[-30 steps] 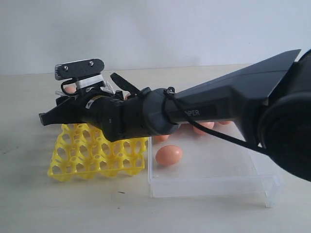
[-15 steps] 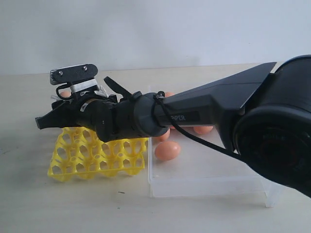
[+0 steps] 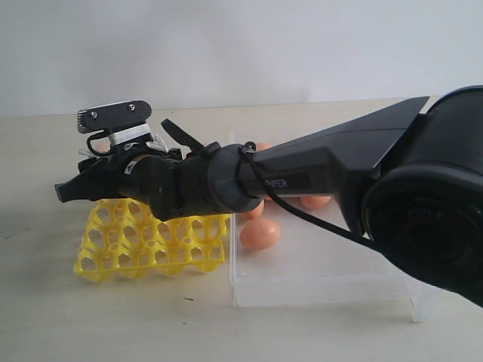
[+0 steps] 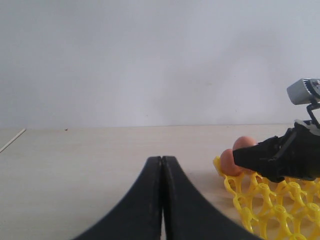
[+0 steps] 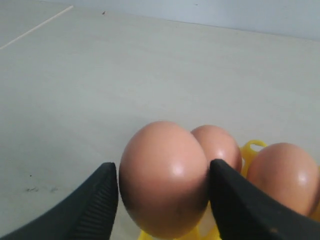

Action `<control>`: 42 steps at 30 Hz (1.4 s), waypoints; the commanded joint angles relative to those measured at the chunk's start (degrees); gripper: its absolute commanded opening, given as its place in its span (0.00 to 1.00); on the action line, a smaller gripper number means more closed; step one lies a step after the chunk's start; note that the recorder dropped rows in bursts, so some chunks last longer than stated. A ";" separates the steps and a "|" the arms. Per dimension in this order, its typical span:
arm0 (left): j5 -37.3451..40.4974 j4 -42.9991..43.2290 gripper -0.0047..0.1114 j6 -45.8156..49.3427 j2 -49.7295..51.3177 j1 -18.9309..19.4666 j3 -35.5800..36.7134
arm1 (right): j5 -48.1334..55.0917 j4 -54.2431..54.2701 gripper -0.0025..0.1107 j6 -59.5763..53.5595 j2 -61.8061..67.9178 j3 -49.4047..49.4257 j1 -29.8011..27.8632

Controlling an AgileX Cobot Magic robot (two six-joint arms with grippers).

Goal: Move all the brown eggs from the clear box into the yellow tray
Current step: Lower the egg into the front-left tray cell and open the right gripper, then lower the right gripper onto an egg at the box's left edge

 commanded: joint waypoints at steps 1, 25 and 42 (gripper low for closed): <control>-0.13 -0.42 0.04 -0.21 -0.33 -0.15 0.19 | -0.29 -0.28 0.57 -0.43 0.00 -0.42 0.08; -0.13 -0.42 0.04 -0.21 -0.33 -0.15 0.19 | 47.64 -1.55 0.02 -8.41 -17.70 -0.42 -5.88; -0.13 -0.42 0.04 -0.21 -0.33 -0.15 0.19 | 77.94 -36.12 0.29 -17.05 -20.13 1.74 -9.82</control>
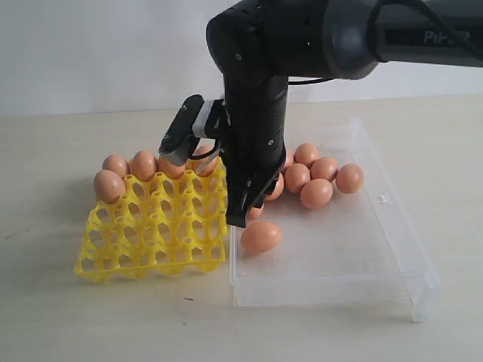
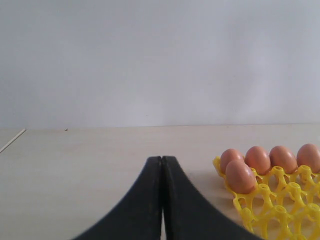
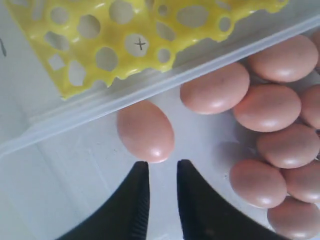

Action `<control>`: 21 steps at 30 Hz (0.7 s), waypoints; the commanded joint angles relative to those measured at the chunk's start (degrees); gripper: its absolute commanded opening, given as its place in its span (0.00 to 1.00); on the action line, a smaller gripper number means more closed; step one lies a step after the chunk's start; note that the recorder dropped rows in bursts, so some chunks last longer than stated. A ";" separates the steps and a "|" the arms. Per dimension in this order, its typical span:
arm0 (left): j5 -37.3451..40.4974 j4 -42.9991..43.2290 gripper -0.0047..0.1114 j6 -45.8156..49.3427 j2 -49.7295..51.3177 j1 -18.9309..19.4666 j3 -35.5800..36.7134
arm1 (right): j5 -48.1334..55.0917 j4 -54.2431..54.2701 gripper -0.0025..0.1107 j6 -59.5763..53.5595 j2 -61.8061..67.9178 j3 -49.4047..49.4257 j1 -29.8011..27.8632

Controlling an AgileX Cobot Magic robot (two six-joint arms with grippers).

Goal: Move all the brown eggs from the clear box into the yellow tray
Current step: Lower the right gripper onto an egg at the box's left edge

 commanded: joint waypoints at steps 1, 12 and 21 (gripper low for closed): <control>-0.13 -0.42 0.04 -0.21 -0.33 -0.15 0.19 | -0.05 8.88 0.36 -9.54 -0.50 2.62 -3.50; -0.13 -0.42 0.04 -0.21 -0.33 -0.15 0.19 | -5.33 16.23 0.64 -21.03 4.23 4.17 -7.41; -0.13 -0.42 0.04 -0.21 -0.33 -0.15 0.19 | -8.40 14.10 0.63 -19.87 8.82 4.17 -7.41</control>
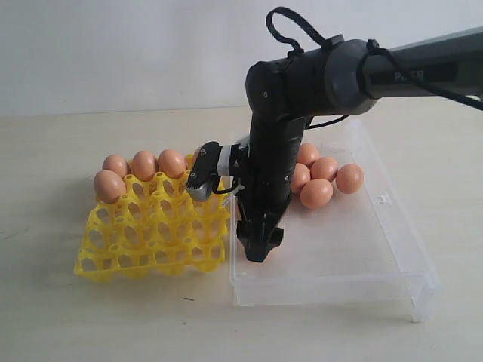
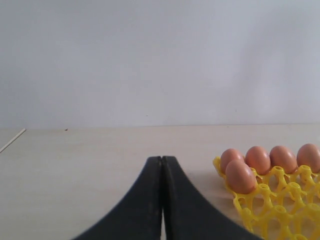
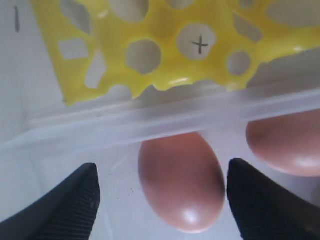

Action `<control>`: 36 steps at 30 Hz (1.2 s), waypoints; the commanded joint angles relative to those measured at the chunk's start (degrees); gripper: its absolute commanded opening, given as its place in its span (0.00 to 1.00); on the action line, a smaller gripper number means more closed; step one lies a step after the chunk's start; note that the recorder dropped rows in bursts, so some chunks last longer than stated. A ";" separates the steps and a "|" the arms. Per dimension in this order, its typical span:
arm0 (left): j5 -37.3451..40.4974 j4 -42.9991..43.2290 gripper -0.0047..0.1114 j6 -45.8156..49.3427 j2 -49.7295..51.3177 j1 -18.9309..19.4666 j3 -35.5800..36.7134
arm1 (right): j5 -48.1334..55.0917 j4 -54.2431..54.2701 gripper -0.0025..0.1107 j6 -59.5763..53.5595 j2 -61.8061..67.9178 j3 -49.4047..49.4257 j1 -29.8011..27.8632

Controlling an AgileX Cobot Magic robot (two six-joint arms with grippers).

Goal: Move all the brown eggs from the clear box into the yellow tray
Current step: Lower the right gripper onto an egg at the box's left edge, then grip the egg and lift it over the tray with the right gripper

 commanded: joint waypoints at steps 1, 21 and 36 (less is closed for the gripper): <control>-0.13 -0.42 0.04 -0.21 -0.33 -0.15 0.19 | -1.97 -1.36 0.62 1.07 1.41 0.12 -0.31; -0.13 -0.42 0.04 -0.21 -0.33 -0.15 0.19 | -11.02 12.94 0.02 3.68 -15.64 -0.10 -0.20; -0.13 -0.42 0.04 -0.21 -0.33 -0.15 0.19 | -57.77 48.41 0.02 3.58 -3.81 0.11 8.05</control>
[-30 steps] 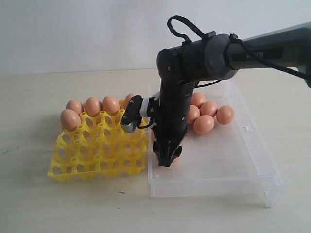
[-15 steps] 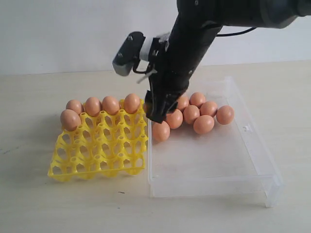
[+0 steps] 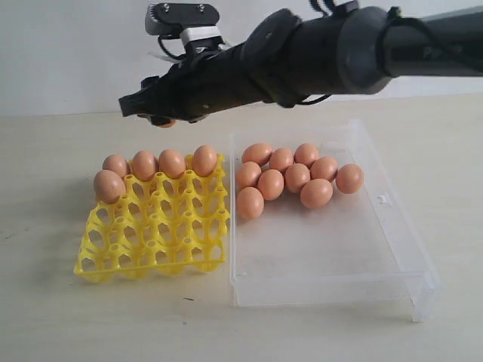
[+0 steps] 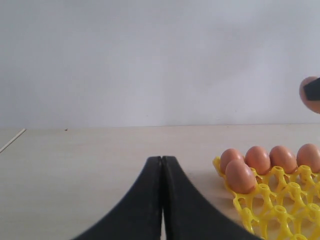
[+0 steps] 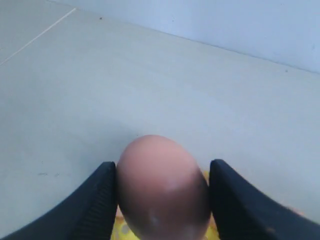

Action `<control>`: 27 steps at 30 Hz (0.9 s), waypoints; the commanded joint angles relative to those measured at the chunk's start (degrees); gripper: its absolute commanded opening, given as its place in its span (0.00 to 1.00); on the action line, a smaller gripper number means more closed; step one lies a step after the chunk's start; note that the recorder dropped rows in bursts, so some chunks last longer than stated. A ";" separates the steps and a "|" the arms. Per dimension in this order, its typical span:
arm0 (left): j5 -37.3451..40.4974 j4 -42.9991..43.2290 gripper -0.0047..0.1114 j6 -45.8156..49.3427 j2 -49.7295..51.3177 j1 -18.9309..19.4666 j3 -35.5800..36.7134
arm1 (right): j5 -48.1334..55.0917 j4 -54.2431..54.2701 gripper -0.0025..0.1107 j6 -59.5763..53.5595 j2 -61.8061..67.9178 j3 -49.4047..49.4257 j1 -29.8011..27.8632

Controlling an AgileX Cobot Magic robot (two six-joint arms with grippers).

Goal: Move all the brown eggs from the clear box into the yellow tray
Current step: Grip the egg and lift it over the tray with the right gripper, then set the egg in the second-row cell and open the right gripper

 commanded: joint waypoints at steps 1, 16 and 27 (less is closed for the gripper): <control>-0.13 -0.42 0.04 -0.21 -0.33 -0.15 0.19 | -15.72 0.99 0.02 -0.05 2.36 0.07 6.25; -0.13 -0.42 0.04 -0.21 -0.33 -0.15 0.19 | -26.66 0.99 0.02 14.09 11.37 0.07 9.95; -0.13 -0.42 0.04 -0.21 -0.33 -0.15 0.19 | -22.36 1.11 0.02 16.47 13.31 0.07 9.95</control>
